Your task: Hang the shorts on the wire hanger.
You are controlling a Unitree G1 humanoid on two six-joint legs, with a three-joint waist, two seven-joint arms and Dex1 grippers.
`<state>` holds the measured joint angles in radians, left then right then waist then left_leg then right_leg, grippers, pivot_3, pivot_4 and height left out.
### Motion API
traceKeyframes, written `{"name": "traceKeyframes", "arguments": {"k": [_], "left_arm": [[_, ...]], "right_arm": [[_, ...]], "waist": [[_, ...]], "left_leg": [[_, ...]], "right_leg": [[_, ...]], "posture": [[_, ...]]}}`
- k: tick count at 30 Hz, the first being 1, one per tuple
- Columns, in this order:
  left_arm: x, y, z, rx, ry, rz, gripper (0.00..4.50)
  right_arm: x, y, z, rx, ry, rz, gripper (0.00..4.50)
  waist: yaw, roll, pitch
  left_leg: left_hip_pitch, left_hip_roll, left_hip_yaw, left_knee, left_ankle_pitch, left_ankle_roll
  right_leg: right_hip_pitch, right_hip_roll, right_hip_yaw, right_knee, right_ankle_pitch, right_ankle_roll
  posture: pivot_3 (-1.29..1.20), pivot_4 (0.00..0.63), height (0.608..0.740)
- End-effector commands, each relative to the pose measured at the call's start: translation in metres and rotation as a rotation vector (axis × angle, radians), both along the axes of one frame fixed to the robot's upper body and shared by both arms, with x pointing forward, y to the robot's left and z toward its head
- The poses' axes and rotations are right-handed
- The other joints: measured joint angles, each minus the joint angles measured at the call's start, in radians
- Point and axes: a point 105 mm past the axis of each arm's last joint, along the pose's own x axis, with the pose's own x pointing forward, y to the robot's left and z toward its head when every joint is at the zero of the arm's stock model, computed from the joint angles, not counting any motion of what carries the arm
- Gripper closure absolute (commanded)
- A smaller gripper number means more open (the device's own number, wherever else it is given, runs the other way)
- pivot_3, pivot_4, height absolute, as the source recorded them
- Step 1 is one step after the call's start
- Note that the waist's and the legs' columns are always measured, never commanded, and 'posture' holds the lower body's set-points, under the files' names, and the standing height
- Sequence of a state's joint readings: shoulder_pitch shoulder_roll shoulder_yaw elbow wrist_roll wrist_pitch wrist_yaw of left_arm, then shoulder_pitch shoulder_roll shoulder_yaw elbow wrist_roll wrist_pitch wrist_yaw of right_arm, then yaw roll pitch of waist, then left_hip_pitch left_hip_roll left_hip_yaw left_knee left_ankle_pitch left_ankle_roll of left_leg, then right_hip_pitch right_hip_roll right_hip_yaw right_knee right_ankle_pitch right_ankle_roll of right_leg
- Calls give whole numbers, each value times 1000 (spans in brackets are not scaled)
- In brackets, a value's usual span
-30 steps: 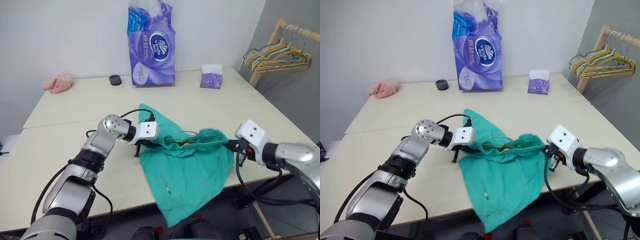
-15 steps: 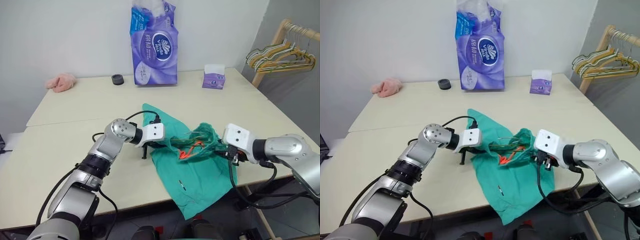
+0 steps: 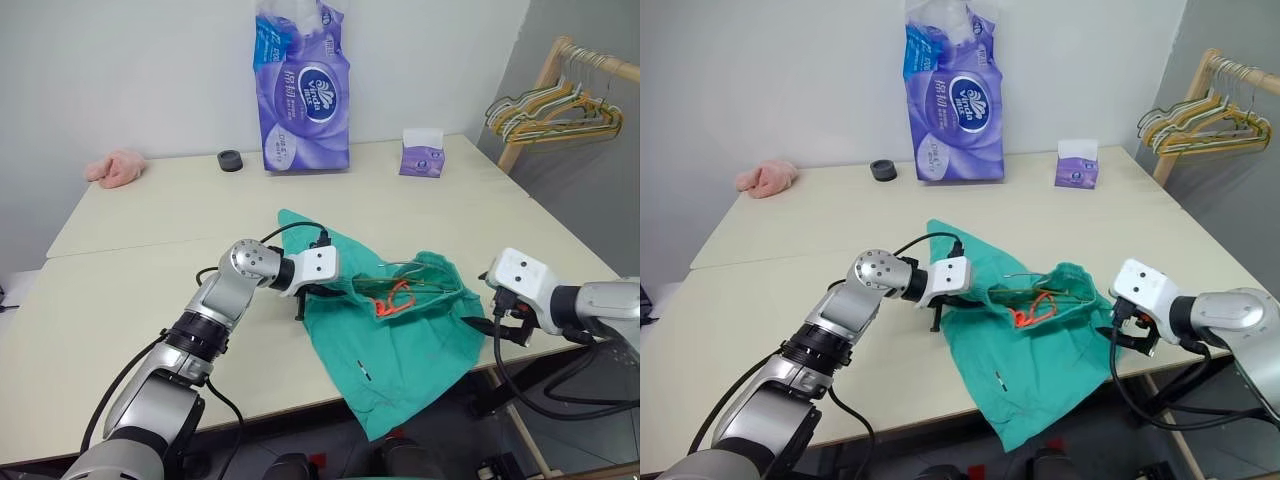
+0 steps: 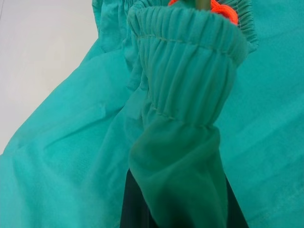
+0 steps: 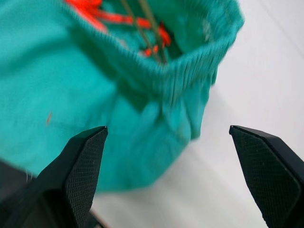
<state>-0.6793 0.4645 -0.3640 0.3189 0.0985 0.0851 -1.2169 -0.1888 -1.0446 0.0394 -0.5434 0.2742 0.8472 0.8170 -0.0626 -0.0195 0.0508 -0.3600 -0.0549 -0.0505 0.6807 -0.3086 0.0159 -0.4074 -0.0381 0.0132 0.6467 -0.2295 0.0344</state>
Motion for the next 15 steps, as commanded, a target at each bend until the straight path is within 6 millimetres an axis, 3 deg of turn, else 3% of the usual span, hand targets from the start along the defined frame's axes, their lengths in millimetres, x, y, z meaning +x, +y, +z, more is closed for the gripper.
{"name": "traceKeyframes", "arguments": {"k": [1,8,13,15], "left_arm": [[-2,-10,15,-24,-43,-47,4500],[-4,-11,17,-32,-45,-56,4500],[-5,-8,18,-31,-43,-59,4500],[-6,-7,17,-30,-43,-56,4500]], "right_arm": [[15,-3,-4,-39,-36,-22,94],[41,-3,-25,-102,1,19,94],[49,8,-27,-115,19,102,94],[48,13,-26,-116,27,139,695]], "waist": [[0,0,0],[-4,1,0],[-4,1,-1],[-4,2,-1]], "left_leg": [[0,0,0,0,0,0],[0,0,0,0,0,0],[0,0,0,0,0,0],[0,0,0,0,0,0]], "right_leg": [[0,0,0,0,0,0],[0,0,0,0,0,0],[0,0,0,0,0,0],[-1,0,0,0,0,0]], "posture": [[-190,19,740],[-178,17,740],[-166,17,740],[-162,18,740]]}}
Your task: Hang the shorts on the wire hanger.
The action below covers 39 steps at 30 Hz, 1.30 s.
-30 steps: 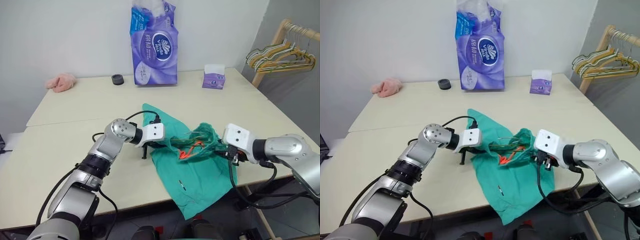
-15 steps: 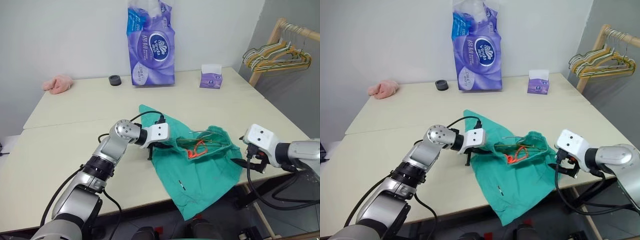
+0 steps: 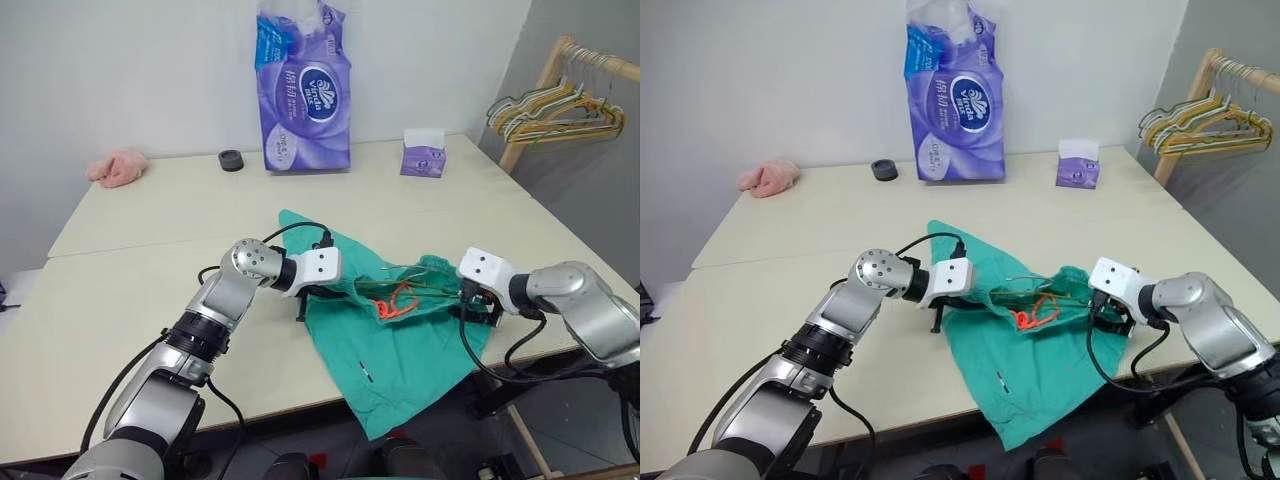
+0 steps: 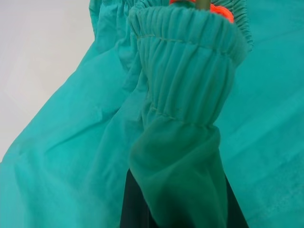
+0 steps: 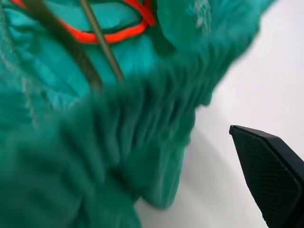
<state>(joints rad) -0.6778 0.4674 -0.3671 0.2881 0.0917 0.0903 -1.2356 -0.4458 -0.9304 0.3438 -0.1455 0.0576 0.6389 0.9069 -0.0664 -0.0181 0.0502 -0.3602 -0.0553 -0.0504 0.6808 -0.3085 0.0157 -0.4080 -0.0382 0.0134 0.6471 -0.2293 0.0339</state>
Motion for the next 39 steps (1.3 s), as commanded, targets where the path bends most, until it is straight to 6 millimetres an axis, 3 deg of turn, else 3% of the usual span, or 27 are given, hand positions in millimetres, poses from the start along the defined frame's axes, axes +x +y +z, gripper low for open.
{"name": "traceKeyframes", "arguments": {"k": [1,11,13,18,22,26,31,38,39], "left_arm": [[-2,-4,14,-30,-38,-25,4500],[3,-5,15,-83,-40,12,4500],[6,-8,20,-151,-19,42,4500],[19,-2,27,-181,-53,81,3085],[25,11,42,-251,24,108,1869],[21,28,44,-230,110,83,1869],[15,53,32,-129,212,71,1869],[25,53,17,-97,163,106,1869],[29,48,15,-119,152,118,2045]], "right_arm": [[2,11,13,-4,-25,78,967],[-10,25,22,52,12,132,4461],[-12,27,24,66,15,137,4461],[-18,26,28,73,22,134,4500],[-26,20,30,81,43,124,4500],[-32,17,34,97,56,114,4500],[-38,13,41,112,75,109,4500],[-41,11,42,113,86,108,4500],[-42,12,42,119,88,109,4500]], "waist": [[0,0,0],[4,0,0],[6,1,-1],[7,1,-1],[6,1,-1],[1,2,-1],[-15,2,-1],[-16,2,-1],[-17,2,-1]], "left_leg": [[0,0,0,0,0,0],[0,0,-1,0,0,0],[0,0,-1,0,0,0],[0,0,-1,0,0,0],[-1,0,-1,0,0,0],[-1,0,-1,0,0,0],[-1,0,-1,0,0,0],[-1,-1,-1,0,0,0],[-2,-1,-1,0,0,0]], "right_leg": [[0,0,0,0,0,0],[0,0,0,0,0,0],[0,0,0,0,0,0],[0,0,-1,0,0,0],[0,-1,-1,0,0,0],[-1,-1,-1,0,0,0],[-1,0,-1,0,0,0],[-1,-1,-1,0,0,0],[-1,-1,-1,0,0,0]], "posture": [[-162,18,740],[-161,20,740],[-163,19,740],[-171,19,740],[-177,21,740],[-181,22,740],[-186,23,740],[-193,20,740],[-193,20,740]]}}
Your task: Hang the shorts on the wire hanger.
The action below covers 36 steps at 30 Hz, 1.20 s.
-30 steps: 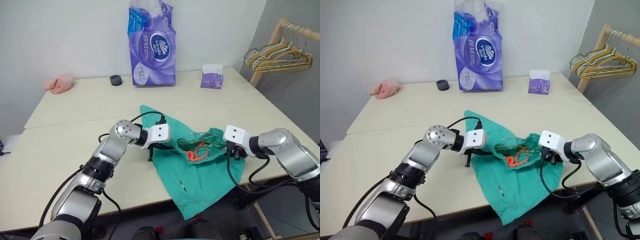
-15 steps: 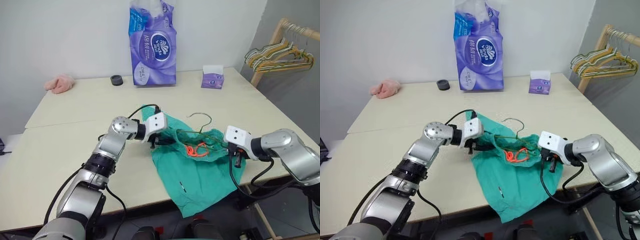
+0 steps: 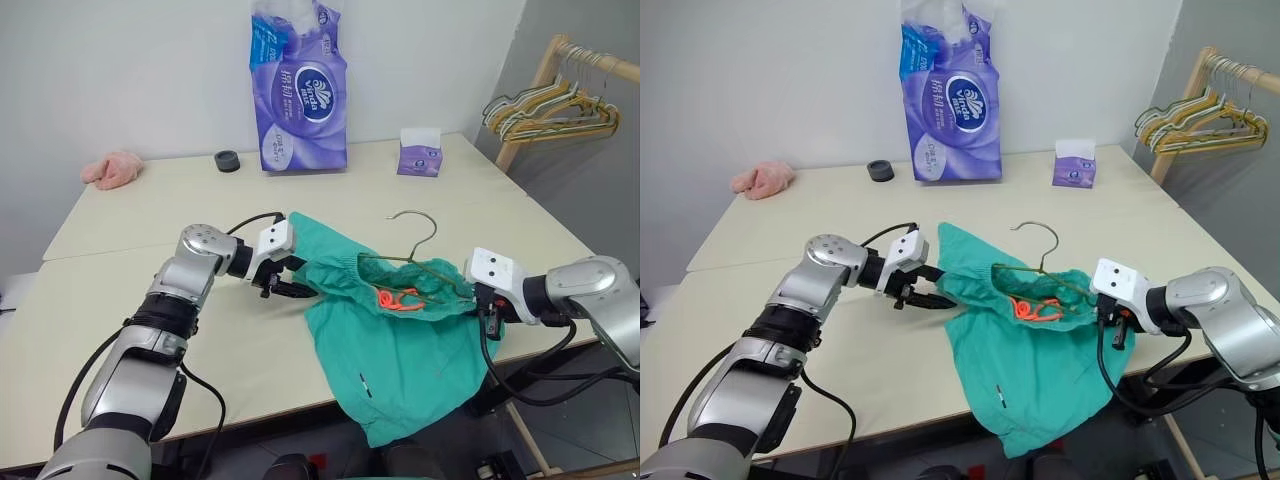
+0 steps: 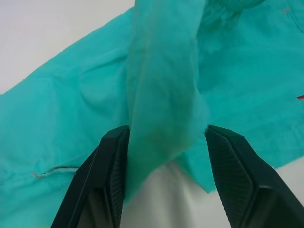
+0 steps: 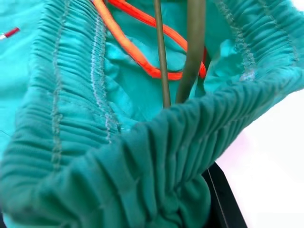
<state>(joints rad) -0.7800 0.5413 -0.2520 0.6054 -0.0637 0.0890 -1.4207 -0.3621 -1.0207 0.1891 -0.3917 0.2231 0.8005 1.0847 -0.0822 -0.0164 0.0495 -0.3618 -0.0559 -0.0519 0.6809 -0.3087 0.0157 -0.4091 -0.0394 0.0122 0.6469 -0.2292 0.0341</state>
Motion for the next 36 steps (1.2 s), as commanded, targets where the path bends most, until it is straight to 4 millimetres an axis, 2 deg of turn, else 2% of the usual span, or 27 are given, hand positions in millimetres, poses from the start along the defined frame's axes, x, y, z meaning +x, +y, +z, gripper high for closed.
{"name": "traceKeyframes", "arguments": {"k": [1,5,8,9,22,25,32,36], "left_arm": [[14,-11,5,-22,-92,29,2263],[16,-21,2,-50,-106,23,3368],[21,-20,2,-49,-143,45,4296],[22,-19,3,-48,-149,52,4468],[32,4,6,-2,-201,124,4468],[31,1,6,-9,-200,114,4468],[23,-24,12,-87,-214,60,4468],[20,-24,12,-90,-221,57,4468]], "right_arm": [[-1,0,13,10,-44,4,4500],[-3,0,13,10,-39,6,4500],[-4,-1,12,8,-32,5,4500],[-5,-2,11,6,-30,5,4500],[-17,-12,6,-16,12,2,4500],[-17,-11,7,-7,6,-3,4500],[-10,0,11,39,-17,-6,4500],[-9,0,12,50,-17,-13,4500]], "waist": [[-1,0,0],[-2,0,0],[-3,0,0],[-3,0,0],[-2,0,0],[-2,0,0],[-2,0,0],[-2,0,0]], "left_leg": [[0,0,0,0,0,0],[0,0,0,0,0,0],[0,0,0,0,0,0],[0,0,0,0,0,0],[-1,0,0,0,0,0],[-1,0,0,0,0,0],[-1,0,0,0,0,0],[-1,0,0,0,0,0]], "right_leg": [[0,0,0,0,0,0],[0,0,0,0,0,0],[-1,0,0,0,0,0],[-1,0,0,0,0,0],[-1,0,0,0,0,0],[-1,0,0,0,0,0],[-1,0,0,0,0,0],[-1,0,0,0,0,0]], "posture": [[-193,20,740],[-197,20,740],[-198,20,740],[-197,21,740],[-187,20,740],[-189,21,740],[-188,24,740],[-184,23,740]]}}
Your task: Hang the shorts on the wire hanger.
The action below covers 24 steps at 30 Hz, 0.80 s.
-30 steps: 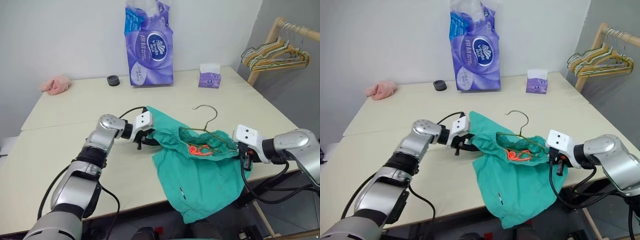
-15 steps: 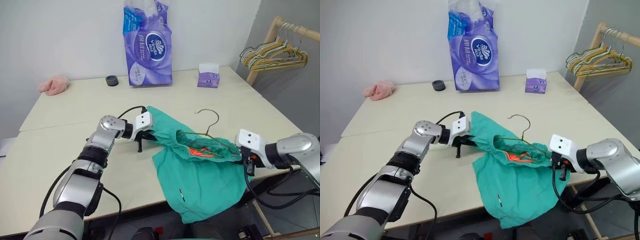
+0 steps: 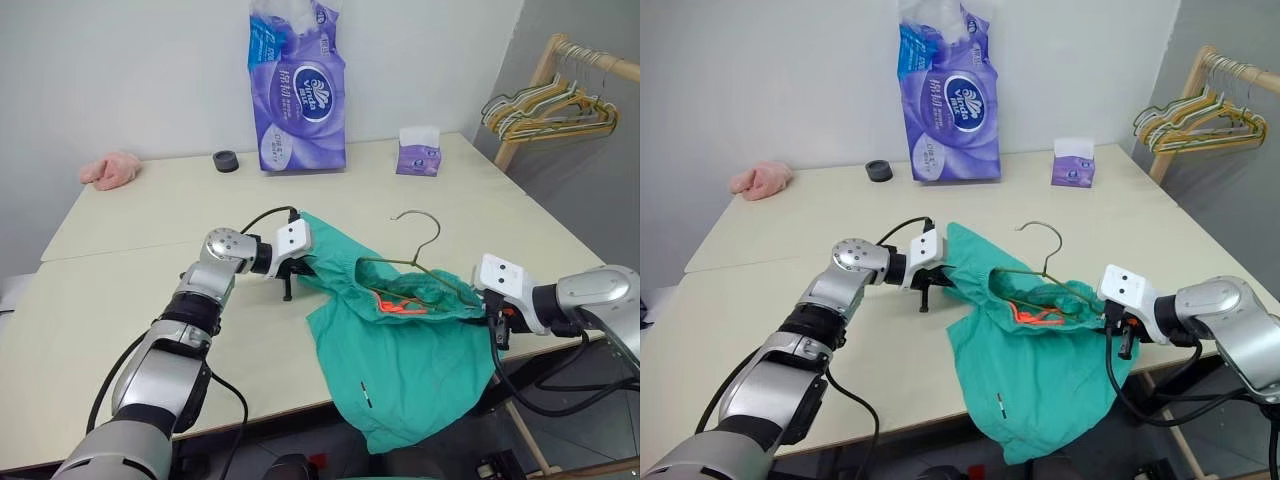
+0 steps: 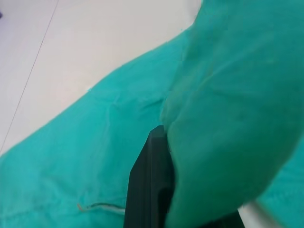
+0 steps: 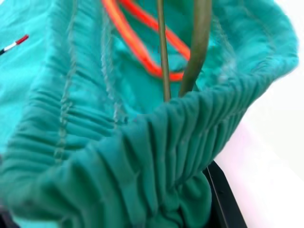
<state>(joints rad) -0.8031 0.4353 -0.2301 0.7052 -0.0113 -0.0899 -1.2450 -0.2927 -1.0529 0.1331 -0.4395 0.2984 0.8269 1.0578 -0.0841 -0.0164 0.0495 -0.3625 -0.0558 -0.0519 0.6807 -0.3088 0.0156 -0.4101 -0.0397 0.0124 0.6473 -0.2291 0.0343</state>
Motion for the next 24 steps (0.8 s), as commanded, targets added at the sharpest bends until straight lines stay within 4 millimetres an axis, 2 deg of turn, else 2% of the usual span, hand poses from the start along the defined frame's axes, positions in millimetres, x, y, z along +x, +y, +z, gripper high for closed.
{"name": "traceKeyframes", "arguments": {"k": [1,4,10,12,14,17,20,23,24], "left_arm": [[2,5,11,-13,-49,18,4468],[2,15,2,34,-55,36,3834],[11,22,1,39,-107,104,2021],[15,16,10,-28,-144,129,1387],[17,8,29,-175,-126,149,824],[23,20,52,-283,-118,215,824],[28,37,62,-328,-105,303,824],[20,38,67,-366,-60,291,824],[13,32,67,-370,-29,256,824]], "right_arm": [[2,4,13,16,-47,9,4500],[2,2,14,17,-48,3,4500],[3,1,17,35,-54,-7,4500],[4,3,18,43,-68,-8,4500],[6,6,21,79,-89,-22,4500],[5,3,22,144,-86,-94,4500],[2,-12,17,192,-40,-235,4500],[-3,-25,14,243,-4,-372,4500],[-4,-37,12,256,13,-470,4500]], "waist": [[0,0,0],[-3,0,0],[3,0,0],[3,0,0],[3,0,0],[-1,0,0],[-4,0,0],[-5,0,0],[-5,0,0]], "left_leg": [[0,0,0,0,0,0],[0,0,0,0,0,0],[0,0,0,0,0,0],[0,0,0,0,0,0],[0,0,0,0,0,0],[-1,0,0,0,0,0],[0,0,0,0,0,0],[0,0,0,0,0,0],[0,0,0,0,0,0]], "right_leg": [[0,0,0,0,0,0],[0,0,0,0,0,0],[0,0,0,0,0,0],[0,0,0,0,0,0],[0,0,0,0,0,0],[0,0,0,0,0,0],[0,0,0,1,0,0],[0,0,1,1,0,0],[0,0,1,0,0,0]], "posture": [[-184,23,740],[-184,21,740],[-182,18,740],[-182,18,740],[-194,20,740],[-205,22,740],[-221,33,740],[-228,43,740],[-232,50,740]]}}
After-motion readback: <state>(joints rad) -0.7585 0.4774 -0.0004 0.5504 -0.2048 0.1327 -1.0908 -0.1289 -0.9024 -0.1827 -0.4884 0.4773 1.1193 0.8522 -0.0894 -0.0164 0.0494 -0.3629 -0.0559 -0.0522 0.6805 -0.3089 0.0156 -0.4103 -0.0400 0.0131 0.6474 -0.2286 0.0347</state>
